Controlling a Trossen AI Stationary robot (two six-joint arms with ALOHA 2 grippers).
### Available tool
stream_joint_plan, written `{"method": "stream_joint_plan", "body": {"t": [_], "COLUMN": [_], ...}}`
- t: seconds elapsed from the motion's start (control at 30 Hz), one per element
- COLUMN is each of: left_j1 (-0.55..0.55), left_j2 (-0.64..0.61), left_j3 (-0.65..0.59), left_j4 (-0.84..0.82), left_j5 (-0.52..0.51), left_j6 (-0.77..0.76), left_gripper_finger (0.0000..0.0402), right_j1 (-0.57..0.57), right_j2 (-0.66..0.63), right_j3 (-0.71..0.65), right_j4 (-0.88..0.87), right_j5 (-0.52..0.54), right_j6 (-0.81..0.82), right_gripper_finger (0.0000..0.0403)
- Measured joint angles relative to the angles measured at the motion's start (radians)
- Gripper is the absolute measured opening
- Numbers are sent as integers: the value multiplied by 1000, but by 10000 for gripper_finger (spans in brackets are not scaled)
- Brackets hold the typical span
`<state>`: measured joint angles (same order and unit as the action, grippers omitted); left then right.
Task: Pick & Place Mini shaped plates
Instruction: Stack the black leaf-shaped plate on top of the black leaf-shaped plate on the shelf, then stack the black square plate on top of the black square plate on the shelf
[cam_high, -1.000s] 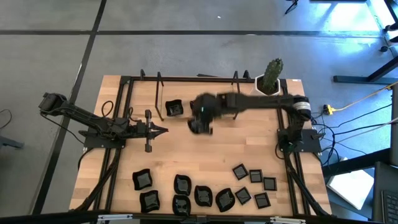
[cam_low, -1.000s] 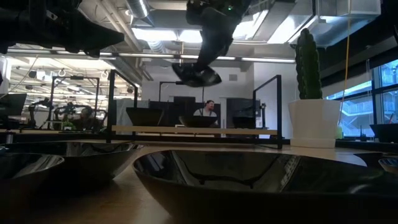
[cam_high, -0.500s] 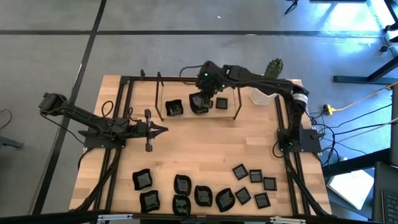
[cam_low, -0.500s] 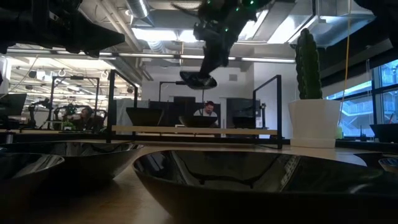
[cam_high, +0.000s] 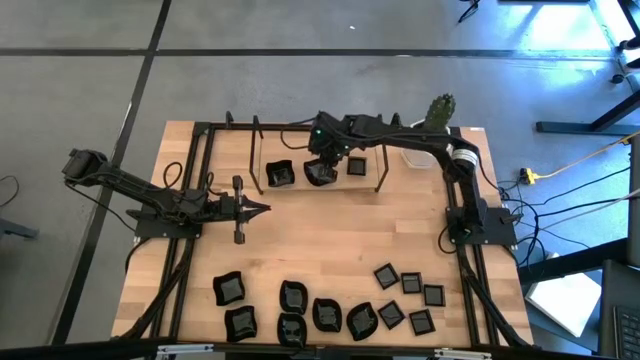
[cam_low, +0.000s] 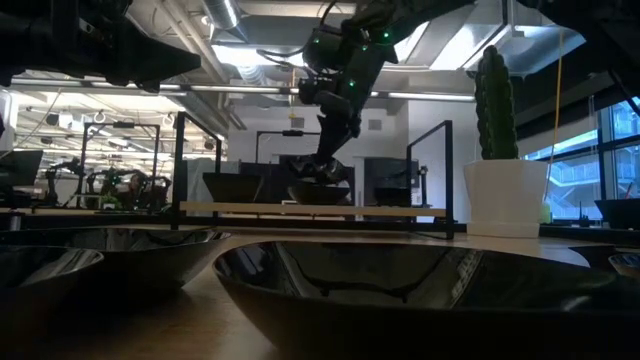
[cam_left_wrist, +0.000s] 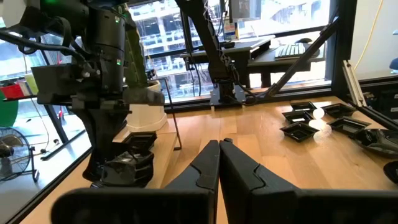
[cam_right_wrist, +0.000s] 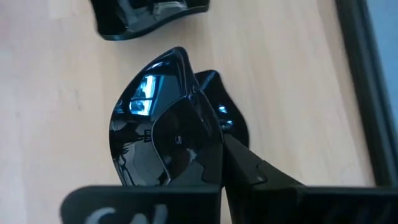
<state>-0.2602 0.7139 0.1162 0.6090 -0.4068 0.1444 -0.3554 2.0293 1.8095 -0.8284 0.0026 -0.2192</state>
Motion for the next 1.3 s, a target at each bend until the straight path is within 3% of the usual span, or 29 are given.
{"method": "stream_joint_plan", "body": {"t": [0.57, 0.8, 1.0, 1.3], "left_j1": [0, 0, 0, 0], "left_j2": [0, 0, 0, 0], "left_j3": [0, 0, 0, 0], "left_j4": [0, 0, 0, -2], "left_j5": [0, 0, 0, 0], "left_j6": [0, 0, 0, 0], "left_gripper_finger": [5, 6, 2, 6], "right_j1": [-18, -18, -18, -12], "right_j2": [0, 0, 0, 0], "right_j3": [0, 0, 0, 80], "right_j4": [-9, -2, 26, -23], "right_j5": [39, 41, 129, 136], "right_j6": [-24, -21, -18, -4], "right_gripper_finger": [11, 65, 114, 128]}}
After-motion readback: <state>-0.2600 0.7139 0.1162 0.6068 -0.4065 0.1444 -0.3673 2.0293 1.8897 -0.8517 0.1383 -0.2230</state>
